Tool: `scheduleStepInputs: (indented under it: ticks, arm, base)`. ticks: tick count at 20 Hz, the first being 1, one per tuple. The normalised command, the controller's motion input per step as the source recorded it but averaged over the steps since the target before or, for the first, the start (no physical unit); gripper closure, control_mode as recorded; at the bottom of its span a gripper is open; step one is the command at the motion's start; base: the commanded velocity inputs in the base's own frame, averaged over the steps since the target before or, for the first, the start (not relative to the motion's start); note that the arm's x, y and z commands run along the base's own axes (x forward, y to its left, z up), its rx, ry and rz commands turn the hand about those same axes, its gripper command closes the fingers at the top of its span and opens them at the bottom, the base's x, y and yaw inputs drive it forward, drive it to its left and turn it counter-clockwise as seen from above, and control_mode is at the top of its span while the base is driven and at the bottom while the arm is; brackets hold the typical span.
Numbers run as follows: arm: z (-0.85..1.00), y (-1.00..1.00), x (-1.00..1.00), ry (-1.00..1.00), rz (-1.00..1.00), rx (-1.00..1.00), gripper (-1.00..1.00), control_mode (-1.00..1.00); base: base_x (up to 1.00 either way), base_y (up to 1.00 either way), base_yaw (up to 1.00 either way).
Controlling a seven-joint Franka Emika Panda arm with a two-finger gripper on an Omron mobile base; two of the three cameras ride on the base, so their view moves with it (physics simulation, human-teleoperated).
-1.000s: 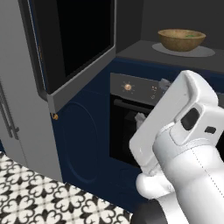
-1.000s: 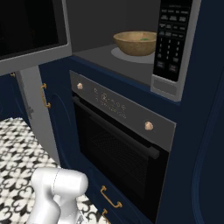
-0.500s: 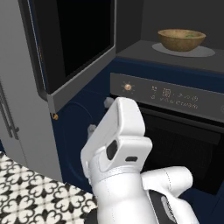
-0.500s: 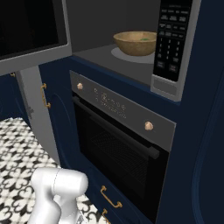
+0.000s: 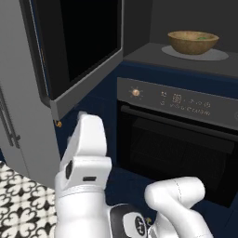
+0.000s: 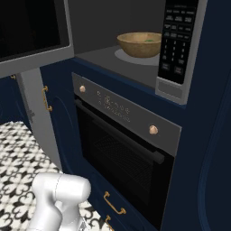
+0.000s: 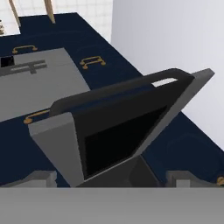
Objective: Pick the broccoli from the sink and place it in the bowl. Then pick the bowl and place it in the microwave. Then close the microwave door and press the start button.
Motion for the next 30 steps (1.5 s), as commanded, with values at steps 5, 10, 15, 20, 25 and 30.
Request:
scheduleStepInputs:
  ticks: [5,10,15,20,25,30]
  arm:
    - [-0.22,0.42,0.52,0.00,-0.09,-0.02,-1.00,-1.00]
    - [-0.22,0.22,0.55,0.00,-0.02,-0.01,-1.00,-1.00]
    - [-0.18,0.38,0.41,0.00,-0.03,-0.03,-1.00,-1.00]
    - [-0.09,0.39,0.58,0.00,-0.06,-0.02,-1.00,-1.00]
    - [-0.05,0.24,0.57,0.00,-0.08,-0.01,-1.00,-1.00]
    - [-0.08,0.21,0.58,0.00,-0.10,-0.01,-1.00,-1.00]
  base:
    - [0.00,0.00,0.00]
    - [0.00,0.00,0.00]
    - [0.00,0.00,0.00]
    - [0.00,0.00,0.00]
    - [0.00,0.00,0.00]
    - [0.00,0.00,0.00]
